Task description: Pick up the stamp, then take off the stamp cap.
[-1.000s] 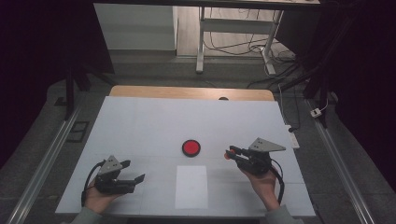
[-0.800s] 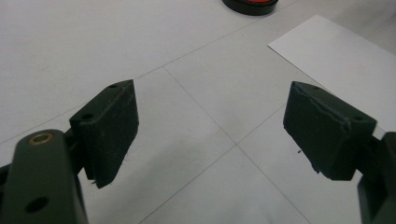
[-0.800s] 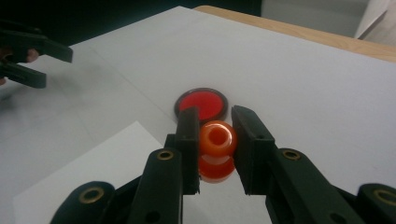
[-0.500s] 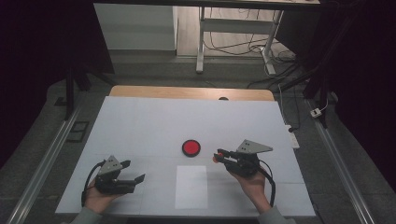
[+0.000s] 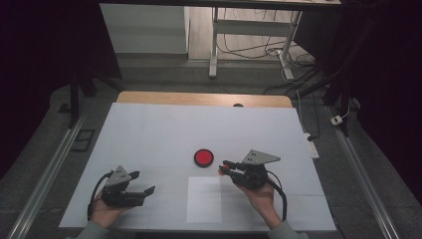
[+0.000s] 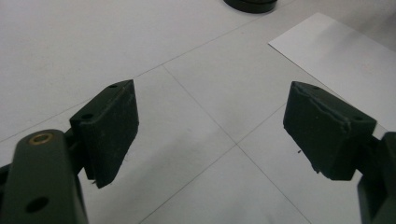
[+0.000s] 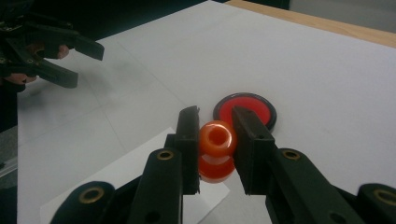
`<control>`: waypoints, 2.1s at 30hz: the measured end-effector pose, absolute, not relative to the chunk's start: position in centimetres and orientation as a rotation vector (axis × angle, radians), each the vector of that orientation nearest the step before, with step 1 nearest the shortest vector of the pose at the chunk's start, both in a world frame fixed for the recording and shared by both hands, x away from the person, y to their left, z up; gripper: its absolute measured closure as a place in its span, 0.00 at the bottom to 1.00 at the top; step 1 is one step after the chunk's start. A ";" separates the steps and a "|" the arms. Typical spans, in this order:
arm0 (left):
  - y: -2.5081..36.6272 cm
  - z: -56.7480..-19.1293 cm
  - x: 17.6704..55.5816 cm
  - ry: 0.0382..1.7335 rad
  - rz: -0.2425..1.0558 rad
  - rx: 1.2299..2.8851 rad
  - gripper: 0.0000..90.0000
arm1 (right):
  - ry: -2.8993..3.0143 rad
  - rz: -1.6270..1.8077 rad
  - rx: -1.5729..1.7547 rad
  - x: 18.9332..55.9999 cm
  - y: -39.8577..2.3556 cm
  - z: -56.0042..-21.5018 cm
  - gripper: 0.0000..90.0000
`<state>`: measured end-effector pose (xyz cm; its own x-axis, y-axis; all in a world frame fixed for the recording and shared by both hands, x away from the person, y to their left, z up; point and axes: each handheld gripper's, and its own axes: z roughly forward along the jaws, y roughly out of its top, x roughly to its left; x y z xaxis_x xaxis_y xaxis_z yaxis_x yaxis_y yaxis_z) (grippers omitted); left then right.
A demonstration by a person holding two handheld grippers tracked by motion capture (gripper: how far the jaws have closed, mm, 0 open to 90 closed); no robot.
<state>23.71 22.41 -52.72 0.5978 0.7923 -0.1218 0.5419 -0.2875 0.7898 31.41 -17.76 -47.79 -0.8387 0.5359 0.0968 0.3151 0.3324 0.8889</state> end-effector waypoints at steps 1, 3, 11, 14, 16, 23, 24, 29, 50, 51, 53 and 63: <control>22.4 -52.7 23.7 1.060 0.371 1.976 0.21 | 2.387 1.511 0.770 31.4 -17.6 -47.8 0.80; 22.4 -52.8 23.7 1.061 0.370 1.977 0.21 | 2.400 1.512 0.761 31.3 -17.1 -48.0 0.80; 22.3 -52.8 23.8 1.059 0.370 1.981 0.21 | 2.410 1.538 0.745 31.1 -16.2 -48.2 0.80; 22.2 -52.8 23.8 1.060 0.370 1.981 0.21 | 2.417 1.532 0.729 31.1 -15.9 -48.2 0.80; 22.2 -52.9 23.8 1.060 0.369 1.981 0.21 | 2.413 1.539 0.727 31.0 -15.8 -48.2 0.80; 22.1 -52.8 23.8 1.058 0.370 1.982 0.21 | 2.408 1.539 0.726 31.0 -15.9 -48.1 0.80; 22.1 -52.8 23.8 1.056 0.370 1.983 0.21 | 2.408 1.540 0.725 31.0 -15.9 -48.1 0.80; 22.0 -52.8 23.9 1.052 0.372 1.985 0.21 | 2.403 1.545 0.729 31.0 -16.0 -48.0 0.80; 18.7 -51.2 24.6 0.940 0.390 2.021 0.21 | 2.396 1.554 0.728 31.1 -16.2 -47.9 0.80; 18.6 -51.2 24.6 0.936 0.388 2.022 0.21 | 2.395 1.554 0.728 31.1 -16.2 -47.9 0.80; 18.4 -51.0 24.8 0.931 0.388 2.020 0.21 | 2.395 1.554 0.728 31.1 -16.2 -47.9 0.80; 17.6 -50.6 25.5 0.915 0.384 2.029 0.21 | 2.389 1.560 0.731 31.0 -16.2 -47.9 0.80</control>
